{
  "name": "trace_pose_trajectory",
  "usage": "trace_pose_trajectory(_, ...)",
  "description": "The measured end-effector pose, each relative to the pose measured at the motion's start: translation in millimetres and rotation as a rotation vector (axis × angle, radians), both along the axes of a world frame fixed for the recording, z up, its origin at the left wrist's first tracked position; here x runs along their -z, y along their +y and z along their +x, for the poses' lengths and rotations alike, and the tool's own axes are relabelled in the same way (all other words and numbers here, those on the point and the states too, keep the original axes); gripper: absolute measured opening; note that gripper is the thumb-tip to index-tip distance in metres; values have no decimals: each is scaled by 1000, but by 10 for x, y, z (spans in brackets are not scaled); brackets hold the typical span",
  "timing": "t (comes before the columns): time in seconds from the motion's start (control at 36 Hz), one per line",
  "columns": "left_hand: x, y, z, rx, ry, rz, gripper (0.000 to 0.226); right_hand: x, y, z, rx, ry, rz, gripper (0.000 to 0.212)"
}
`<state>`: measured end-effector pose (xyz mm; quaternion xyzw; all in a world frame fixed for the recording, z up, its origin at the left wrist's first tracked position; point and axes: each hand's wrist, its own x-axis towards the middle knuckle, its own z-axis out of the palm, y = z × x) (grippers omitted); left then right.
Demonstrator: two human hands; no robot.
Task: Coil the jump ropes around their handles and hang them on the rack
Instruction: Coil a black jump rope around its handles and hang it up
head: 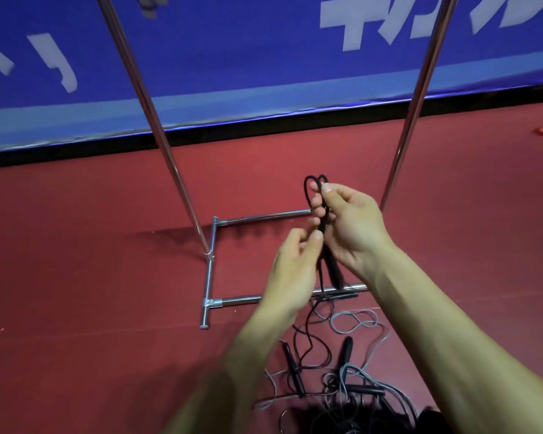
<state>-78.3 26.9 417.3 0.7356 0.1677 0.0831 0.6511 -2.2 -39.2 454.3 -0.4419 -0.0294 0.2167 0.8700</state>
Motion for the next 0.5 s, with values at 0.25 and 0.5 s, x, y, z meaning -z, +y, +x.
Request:
trace_pose_trajectory(0.25,200,62,-108,292,91,244,23,-319,-231,133,172,-96,125,19)
trace_pose_trajectory(0.5,-456,135,41,16,-231,-760,42,-71,-285,44,44,-152,-173,19)
